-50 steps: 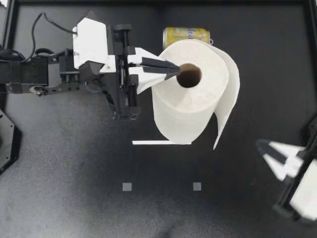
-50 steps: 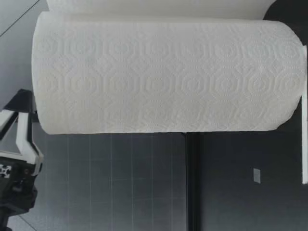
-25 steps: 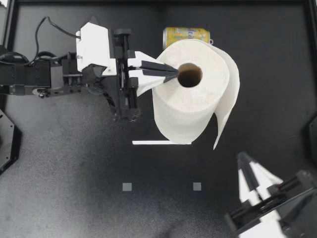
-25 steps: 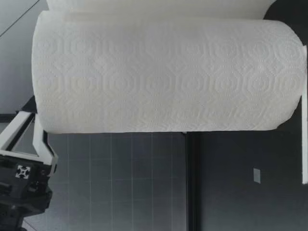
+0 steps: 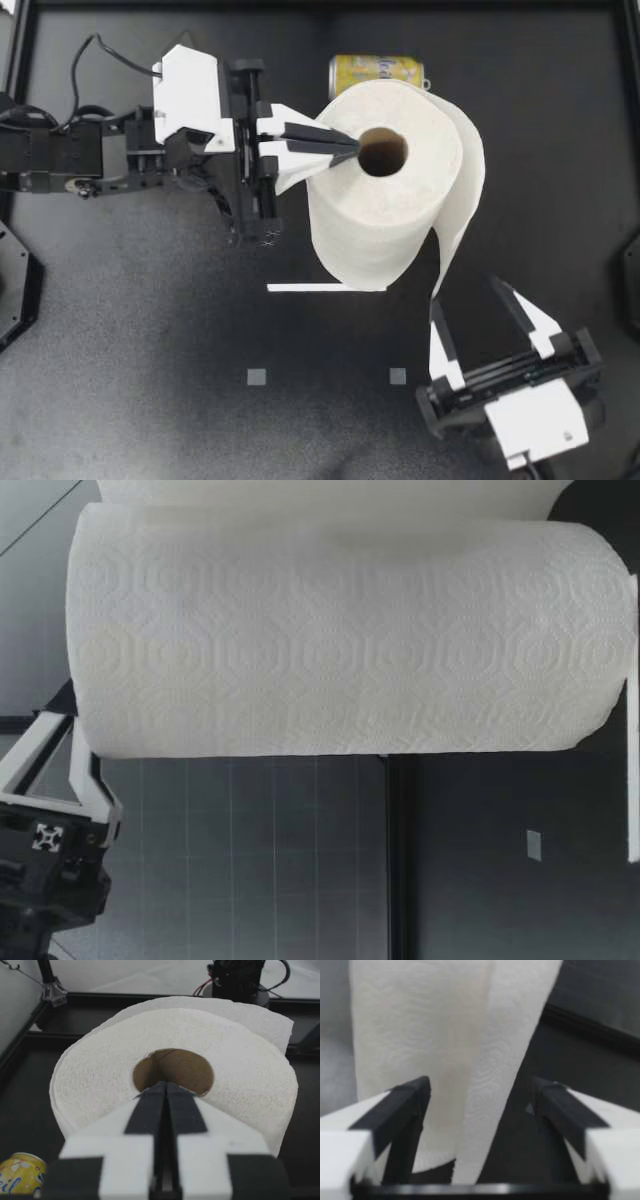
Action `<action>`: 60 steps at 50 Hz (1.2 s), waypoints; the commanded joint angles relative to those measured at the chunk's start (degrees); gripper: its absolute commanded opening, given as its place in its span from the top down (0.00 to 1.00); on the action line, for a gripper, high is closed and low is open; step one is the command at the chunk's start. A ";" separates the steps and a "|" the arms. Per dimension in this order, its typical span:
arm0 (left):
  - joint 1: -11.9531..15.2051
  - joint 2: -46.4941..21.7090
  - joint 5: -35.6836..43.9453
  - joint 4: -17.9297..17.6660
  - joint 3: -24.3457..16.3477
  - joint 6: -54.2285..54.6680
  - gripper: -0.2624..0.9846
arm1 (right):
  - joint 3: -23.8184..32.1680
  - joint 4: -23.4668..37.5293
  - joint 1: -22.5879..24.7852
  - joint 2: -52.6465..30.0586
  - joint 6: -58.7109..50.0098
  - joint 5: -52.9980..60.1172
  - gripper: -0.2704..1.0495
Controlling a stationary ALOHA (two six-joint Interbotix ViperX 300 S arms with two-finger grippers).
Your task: Pick up a piece of paper towel and place it on the spilled liquid.
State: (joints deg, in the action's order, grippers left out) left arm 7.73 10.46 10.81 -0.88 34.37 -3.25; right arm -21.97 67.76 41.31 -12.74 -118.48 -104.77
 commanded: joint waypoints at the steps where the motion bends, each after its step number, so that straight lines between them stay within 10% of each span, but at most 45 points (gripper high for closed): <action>1: 0.18 -0.09 -0.35 -0.18 0.35 0.18 0.73 | 0.18 0.09 -1.32 0.44 -2.11 0.09 0.24; 60: 0.26 -0.97 -0.35 -1.49 1.58 0.35 0.73 | -6.68 1.05 -13.01 2.64 -5.62 1.85 0.29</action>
State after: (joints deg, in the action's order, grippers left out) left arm 7.73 10.46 10.90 -2.11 35.24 -3.08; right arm -28.83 68.38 28.74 -12.39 -123.93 -103.10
